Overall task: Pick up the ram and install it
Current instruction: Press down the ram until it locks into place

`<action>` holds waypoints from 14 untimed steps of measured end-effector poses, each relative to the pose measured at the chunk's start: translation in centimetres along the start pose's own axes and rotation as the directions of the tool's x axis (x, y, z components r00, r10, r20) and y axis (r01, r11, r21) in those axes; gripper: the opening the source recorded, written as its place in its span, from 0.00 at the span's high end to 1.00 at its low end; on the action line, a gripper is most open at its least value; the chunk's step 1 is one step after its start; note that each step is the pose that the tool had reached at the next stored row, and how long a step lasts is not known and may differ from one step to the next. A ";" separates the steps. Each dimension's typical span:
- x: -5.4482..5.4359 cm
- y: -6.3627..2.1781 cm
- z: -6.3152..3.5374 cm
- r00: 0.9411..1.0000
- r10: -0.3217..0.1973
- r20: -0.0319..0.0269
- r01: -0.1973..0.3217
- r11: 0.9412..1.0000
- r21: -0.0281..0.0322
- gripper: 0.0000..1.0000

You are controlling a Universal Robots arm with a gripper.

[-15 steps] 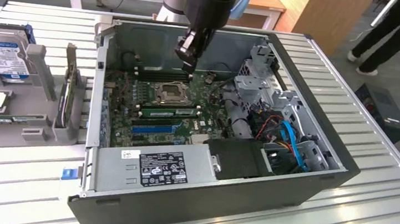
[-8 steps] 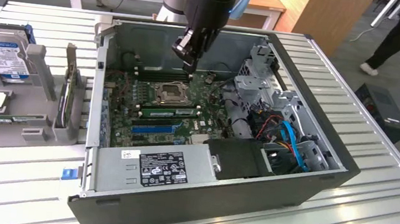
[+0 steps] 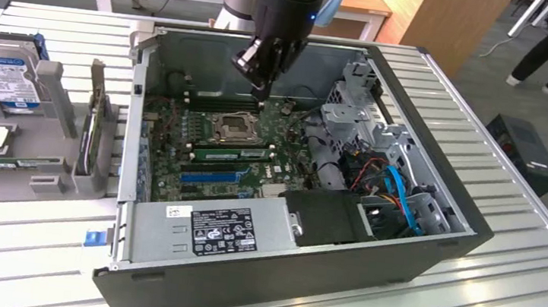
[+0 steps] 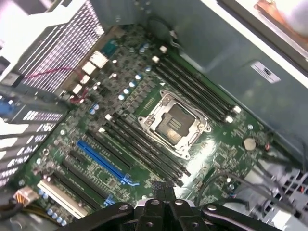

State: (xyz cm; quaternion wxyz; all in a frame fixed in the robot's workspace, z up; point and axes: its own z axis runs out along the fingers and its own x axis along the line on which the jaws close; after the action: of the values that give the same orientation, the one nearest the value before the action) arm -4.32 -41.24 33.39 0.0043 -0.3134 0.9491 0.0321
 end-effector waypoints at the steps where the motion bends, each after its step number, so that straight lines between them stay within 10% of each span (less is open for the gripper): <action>1: 0.0 0.00 0.01 1.000 0.019 0.001 -0.019 1.000 0.001 0.90; 14: 0.0 0.00 0.04 0.991 0.130 0.007 -0.130 0.991 0.004 0.90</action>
State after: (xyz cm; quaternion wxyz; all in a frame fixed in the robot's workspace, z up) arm -4.33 -41.25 33.35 0.0063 -0.2507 0.9675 0.0314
